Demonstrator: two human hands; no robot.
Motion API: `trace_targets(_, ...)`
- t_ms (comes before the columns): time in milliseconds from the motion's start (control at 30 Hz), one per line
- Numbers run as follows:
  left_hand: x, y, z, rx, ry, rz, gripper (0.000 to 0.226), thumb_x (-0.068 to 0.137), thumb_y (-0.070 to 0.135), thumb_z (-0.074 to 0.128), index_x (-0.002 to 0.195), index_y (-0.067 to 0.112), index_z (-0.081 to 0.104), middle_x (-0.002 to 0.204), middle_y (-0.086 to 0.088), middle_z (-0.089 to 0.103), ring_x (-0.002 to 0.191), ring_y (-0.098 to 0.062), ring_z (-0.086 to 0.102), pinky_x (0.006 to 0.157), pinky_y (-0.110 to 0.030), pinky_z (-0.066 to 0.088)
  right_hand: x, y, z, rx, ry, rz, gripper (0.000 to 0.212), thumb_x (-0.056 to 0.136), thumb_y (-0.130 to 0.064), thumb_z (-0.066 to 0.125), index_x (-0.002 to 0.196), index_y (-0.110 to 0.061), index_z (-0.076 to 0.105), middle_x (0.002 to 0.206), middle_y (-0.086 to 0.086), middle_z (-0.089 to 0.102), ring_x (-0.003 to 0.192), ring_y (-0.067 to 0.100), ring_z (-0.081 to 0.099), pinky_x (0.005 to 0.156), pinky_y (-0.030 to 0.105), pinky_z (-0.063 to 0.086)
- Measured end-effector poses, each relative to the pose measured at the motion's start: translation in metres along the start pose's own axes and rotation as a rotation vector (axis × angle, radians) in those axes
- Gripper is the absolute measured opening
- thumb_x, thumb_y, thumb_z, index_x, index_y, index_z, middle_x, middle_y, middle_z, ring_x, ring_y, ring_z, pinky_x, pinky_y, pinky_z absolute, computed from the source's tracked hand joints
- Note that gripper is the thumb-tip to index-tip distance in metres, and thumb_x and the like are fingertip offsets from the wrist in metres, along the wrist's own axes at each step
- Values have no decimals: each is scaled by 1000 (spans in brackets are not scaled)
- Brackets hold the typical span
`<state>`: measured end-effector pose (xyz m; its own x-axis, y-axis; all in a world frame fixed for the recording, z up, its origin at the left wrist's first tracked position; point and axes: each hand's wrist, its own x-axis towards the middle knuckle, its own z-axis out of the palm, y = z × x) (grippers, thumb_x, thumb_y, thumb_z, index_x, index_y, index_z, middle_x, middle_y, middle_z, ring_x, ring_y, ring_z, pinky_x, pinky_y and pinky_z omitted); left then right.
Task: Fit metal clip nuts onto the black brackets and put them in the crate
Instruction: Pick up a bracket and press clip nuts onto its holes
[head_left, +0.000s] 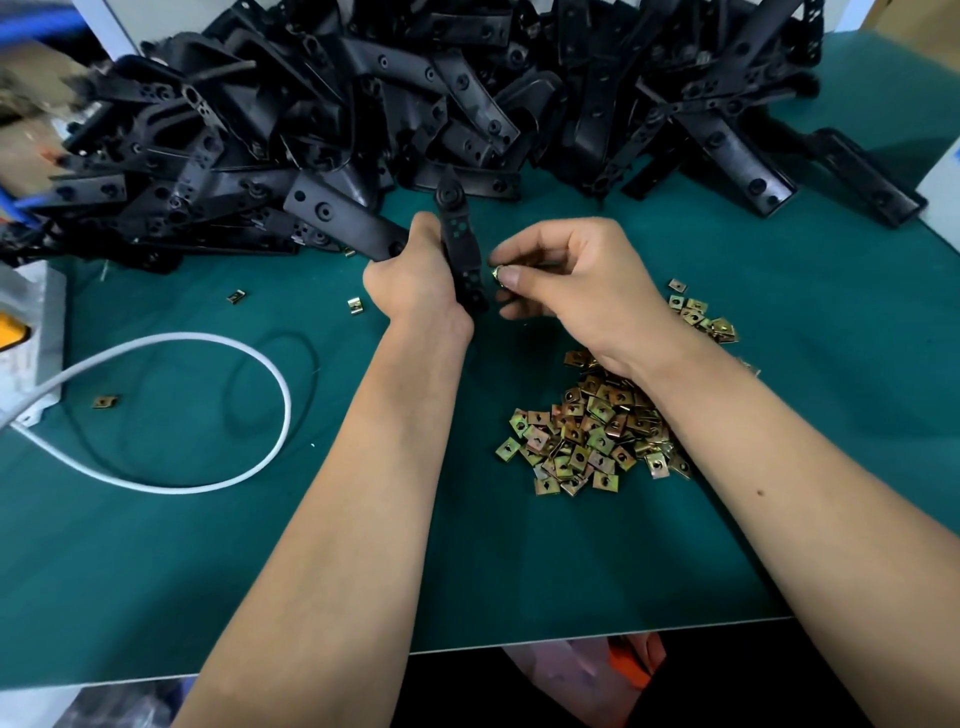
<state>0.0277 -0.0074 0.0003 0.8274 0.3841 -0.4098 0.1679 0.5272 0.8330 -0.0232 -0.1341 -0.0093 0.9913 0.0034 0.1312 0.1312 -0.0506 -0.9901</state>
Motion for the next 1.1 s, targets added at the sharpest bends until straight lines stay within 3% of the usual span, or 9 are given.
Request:
trace_targets(100, 1, -1, 0, 6, 9, 12, 26, 81, 11, 71, 78, 13, 46, 63, -2, 54, 49, -19, 49, 48, -27, 45, 0, -1, -1, -41, 9, -22, 28, 88, 7, 73, 94, -20, 80, 85, 0, 79, 73, 12, 72, 74, 21, 57)
trace_targets(267, 0, -2, 1, 0, 15, 27, 22, 83, 9, 70, 80, 12, 48, 68, -5, 56, 53, -21, 53, 51, -30, 46, -1, 0, 2, -3, 14, -17, 25, 85, 7, 76, 103, -10, 76, 84, 4, 77, 74, 15, 73, 71, 23, 58)
trace_targets(433, -1, -3, 2, 5, 27, 45, 21, 83, 9, 70, 82, 12, 49, 68, -4, 57, 47, -18, 52, 48, -27, 46, -1, 0, 3, 18, 23, 18, 26, 82, 6, 80, 102, -8, 71, 81, 4, 78, 73, 18, 74, 71, 26, 59)
trace_targets(667, 1, -1, 1, -13, 34, 12, 24, 83, 11, 71, 79, 12, 48, 65, -3, 55, 50, -19, 51, 48, -27, 45, -1, -5, -1, 87, 39, 40, 23, 86, 9, 74, 104, -3, 69, 83, 9, 77, 72, 18, 73, 68, 23, 57)
trace_targets(1100, -2, -3, 1, 9, 52, 83, 21, 83, 7, 69, 79, 13, 49, 65, -3, 57, 50, -19, 53, 49, -29, 47, -4, -8, 2, 26, 17, 43, 25, 83, 8, 77, 102, -5, 68, 80, 8, 77, 74, 20, 74, 68, 27, 59)
